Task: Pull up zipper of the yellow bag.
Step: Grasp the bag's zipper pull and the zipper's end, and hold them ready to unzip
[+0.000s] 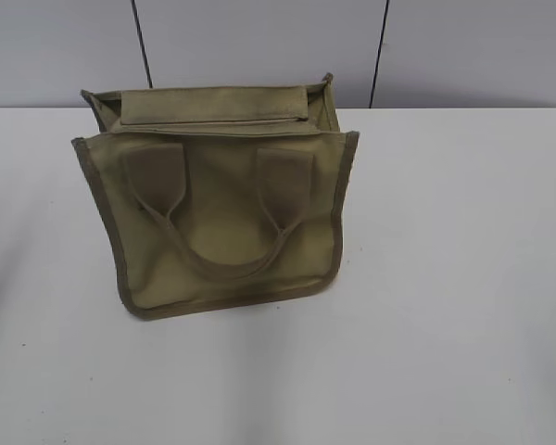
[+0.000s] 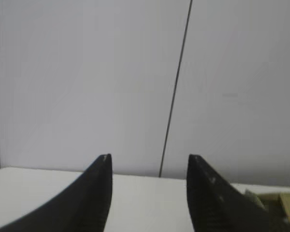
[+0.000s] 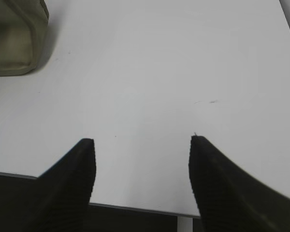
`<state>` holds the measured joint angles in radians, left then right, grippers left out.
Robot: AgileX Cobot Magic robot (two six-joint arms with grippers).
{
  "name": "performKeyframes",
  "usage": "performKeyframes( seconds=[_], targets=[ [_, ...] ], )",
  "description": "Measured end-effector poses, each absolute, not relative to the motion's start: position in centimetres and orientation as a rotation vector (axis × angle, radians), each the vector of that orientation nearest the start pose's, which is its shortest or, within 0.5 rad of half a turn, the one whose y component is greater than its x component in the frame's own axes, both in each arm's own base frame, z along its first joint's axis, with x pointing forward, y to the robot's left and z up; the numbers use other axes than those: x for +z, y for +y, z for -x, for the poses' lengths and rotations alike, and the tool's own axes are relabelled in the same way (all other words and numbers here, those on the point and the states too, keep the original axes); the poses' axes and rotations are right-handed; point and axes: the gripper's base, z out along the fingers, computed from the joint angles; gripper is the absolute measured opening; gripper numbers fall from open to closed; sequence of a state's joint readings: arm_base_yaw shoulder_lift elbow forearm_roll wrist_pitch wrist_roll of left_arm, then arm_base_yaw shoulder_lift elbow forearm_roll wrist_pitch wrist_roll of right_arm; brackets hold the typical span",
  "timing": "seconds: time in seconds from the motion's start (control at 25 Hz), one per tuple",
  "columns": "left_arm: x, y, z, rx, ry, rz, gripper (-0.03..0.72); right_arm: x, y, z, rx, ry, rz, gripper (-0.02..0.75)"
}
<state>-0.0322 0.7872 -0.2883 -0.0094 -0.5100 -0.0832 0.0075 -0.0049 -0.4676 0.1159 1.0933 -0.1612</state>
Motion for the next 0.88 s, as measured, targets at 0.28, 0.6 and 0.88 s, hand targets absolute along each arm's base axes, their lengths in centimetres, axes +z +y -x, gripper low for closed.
performKeyframes(
  seconds=[0.28, 0.6, 0.88],
  targets=[
    [21.9, -3.3, -19.3, -0.277, 1.641, -0.244, 0.359, 26.6, 0.9, 0.4, 0.048, 2.091, 0.183, 0.469],
    [16.1, -5.2, -22.2, -0.480, 1.778, -0.398, 0.304, 26.6, 0.9, 0.4, 0.048, 2.091, 0.183, 0.469],
    [14.4, -5.8, -24.6, -0.528, 1.761, -0.467, 0.259, 26.6, 0.9, 0.4, 0.048, 2.091, 0.183, 0.469]
  ],
)
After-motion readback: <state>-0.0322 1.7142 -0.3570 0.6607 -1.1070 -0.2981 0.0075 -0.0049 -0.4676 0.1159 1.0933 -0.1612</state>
